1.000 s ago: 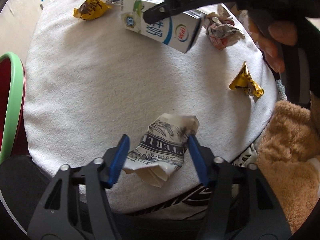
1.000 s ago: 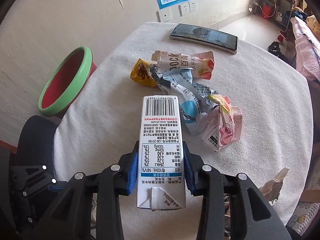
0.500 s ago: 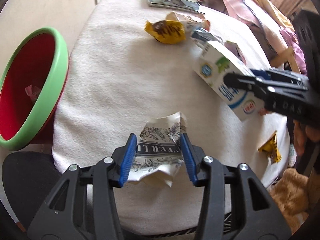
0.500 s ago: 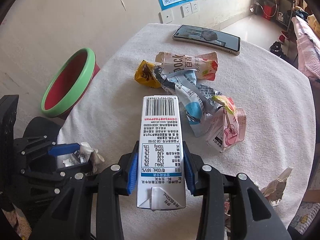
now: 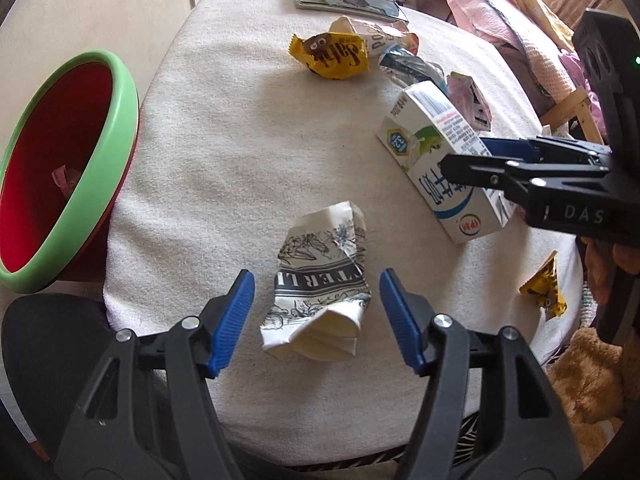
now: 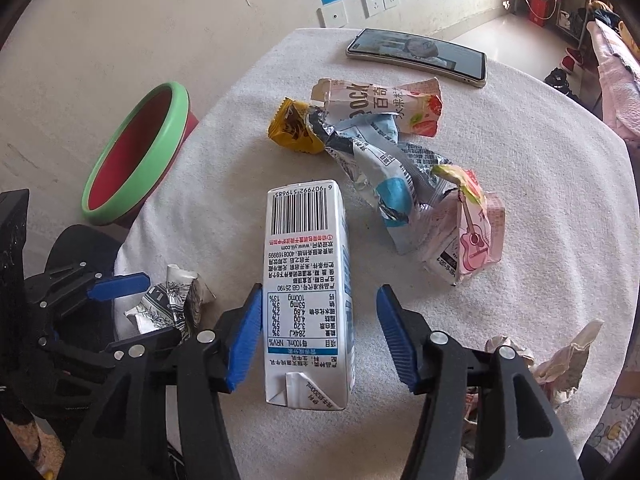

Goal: Collect trash
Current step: 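Grasp the white milk carton with the right gripper while the left gripper grasps crumpled white paper, then carry the milk carton and crumpled paper over the bin with both grippers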

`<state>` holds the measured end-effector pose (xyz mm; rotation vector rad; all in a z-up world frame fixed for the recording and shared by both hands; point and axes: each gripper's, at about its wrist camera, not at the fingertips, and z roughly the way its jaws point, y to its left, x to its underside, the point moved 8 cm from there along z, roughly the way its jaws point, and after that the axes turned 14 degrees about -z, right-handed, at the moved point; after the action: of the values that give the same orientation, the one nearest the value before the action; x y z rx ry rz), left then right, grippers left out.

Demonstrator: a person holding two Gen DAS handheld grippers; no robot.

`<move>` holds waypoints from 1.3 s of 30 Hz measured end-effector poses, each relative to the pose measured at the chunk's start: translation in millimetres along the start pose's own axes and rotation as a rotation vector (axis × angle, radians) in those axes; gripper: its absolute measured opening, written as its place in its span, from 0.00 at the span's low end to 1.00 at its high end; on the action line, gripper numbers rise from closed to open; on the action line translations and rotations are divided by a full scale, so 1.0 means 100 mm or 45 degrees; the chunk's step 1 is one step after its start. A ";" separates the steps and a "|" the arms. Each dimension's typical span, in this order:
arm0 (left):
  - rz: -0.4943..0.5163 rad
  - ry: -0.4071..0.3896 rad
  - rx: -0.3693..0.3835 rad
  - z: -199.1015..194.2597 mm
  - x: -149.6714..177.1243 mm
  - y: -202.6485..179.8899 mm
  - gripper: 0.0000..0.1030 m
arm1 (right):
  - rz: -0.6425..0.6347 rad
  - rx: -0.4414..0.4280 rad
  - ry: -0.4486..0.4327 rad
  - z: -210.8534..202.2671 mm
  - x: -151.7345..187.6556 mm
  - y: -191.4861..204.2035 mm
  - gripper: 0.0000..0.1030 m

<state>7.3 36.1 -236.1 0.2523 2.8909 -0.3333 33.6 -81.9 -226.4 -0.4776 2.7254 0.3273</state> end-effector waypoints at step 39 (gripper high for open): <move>-0.201 -0.204 0.018 -0.33 -0.36 0.29 0.46 | -0.084 0.004 -0.142 -0.19 -0.20 0.28 0.38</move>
<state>40.9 66.4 -202.3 -0.0010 2.7561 -0.3824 35.4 -55.6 -196.5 -0.5310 2.5957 0.3226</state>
